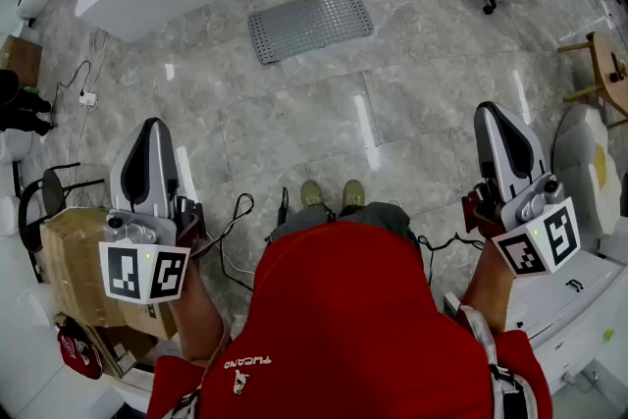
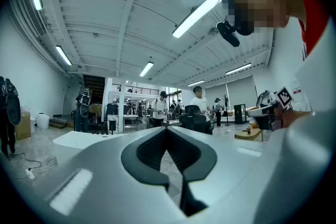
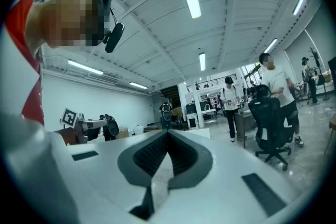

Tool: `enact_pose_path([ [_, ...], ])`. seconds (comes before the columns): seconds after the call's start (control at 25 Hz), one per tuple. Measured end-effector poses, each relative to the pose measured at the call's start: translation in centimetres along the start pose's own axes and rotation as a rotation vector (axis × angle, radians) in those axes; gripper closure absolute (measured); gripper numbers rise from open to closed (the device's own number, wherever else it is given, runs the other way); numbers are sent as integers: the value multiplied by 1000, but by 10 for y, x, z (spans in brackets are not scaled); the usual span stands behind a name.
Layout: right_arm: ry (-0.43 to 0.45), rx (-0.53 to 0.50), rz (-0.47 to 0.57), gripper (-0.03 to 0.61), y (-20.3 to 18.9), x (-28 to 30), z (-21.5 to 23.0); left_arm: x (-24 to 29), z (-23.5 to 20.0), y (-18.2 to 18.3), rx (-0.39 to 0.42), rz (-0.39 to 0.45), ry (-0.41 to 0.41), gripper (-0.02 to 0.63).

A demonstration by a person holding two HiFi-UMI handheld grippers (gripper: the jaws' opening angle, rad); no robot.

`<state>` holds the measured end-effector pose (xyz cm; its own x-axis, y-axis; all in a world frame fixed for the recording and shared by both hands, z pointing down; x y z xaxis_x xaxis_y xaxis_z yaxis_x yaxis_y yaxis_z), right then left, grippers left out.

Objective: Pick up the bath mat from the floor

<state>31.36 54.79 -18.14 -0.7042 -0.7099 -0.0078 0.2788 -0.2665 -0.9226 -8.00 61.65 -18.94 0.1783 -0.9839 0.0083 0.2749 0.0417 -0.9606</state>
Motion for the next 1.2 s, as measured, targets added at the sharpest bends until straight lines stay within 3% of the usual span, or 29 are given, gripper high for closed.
enact_pose_path([
  [0.68,11,1,11,577,3,-16,22,1,23,9,19,-14,24,608],
  [1.2,10,-1,4,577,17,-43,65,21,54,20,25,-18,73,609],
])
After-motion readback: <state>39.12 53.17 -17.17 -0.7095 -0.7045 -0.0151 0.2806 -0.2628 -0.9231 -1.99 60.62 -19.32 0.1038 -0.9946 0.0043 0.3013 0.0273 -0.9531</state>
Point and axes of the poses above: the fingertips, and each gripper's own axes: x forward along the fingers, z to its right, y out of its top, the point moved 5 cm from there along -x, backward along the fingers, and after that the axes turned 15 degrees about x, right-handed, at the moved point
